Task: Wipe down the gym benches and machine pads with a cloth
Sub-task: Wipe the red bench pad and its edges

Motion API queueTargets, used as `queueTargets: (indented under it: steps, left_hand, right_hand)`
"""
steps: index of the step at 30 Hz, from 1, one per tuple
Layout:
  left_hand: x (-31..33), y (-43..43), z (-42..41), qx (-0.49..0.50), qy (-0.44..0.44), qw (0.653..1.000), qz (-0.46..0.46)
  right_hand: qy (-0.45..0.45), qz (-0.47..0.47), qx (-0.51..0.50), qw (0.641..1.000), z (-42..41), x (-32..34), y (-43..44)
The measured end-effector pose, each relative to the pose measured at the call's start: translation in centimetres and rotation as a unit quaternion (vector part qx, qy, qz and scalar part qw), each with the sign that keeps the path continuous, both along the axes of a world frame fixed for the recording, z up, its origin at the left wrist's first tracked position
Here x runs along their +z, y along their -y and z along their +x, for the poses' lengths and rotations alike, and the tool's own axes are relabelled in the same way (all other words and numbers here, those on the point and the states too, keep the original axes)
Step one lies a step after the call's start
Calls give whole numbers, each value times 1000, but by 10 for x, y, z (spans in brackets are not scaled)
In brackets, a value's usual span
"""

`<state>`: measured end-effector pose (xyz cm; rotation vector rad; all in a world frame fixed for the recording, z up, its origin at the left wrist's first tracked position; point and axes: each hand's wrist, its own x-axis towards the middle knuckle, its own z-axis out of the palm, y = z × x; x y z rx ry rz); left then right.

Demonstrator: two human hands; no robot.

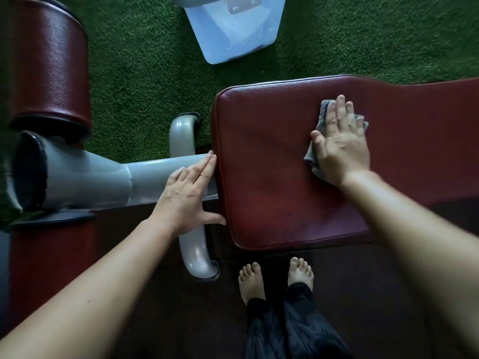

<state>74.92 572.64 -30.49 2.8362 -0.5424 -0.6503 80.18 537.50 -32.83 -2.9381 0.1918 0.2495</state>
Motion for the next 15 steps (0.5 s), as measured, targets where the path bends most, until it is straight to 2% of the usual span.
queueTargets:
  steps: [1,3,6,8,10,13,15]
  left_hand:
    - [0,0,0,2,0,1000,2]
    - [1,0,0,5,-2,1000,2]
    - [1,0,0,7,5,1000,-1]
    - [2,1,-1,2,2,1000,0]
    - [2,1,-1,1,4,1000,-1]
    - [1,-1,-1,-5,10,1000,-1]
    - [0,-1,-1,-5,11,1000,-5]
  right_hand:
    - [0,8,-24,1000,-9,1,-20]
    - [11,35,-9,999,-29,2,-80]
    - [5,88,126,988,-71,5,-151]
    - [2,82,172,982,-83,6,-129]
    - [4,42,130,991,-82,-1,-72]
    - [-15,7,-23,1000,-83,-4,12]
    - [-12,22,-103,994,-93,-2,8]
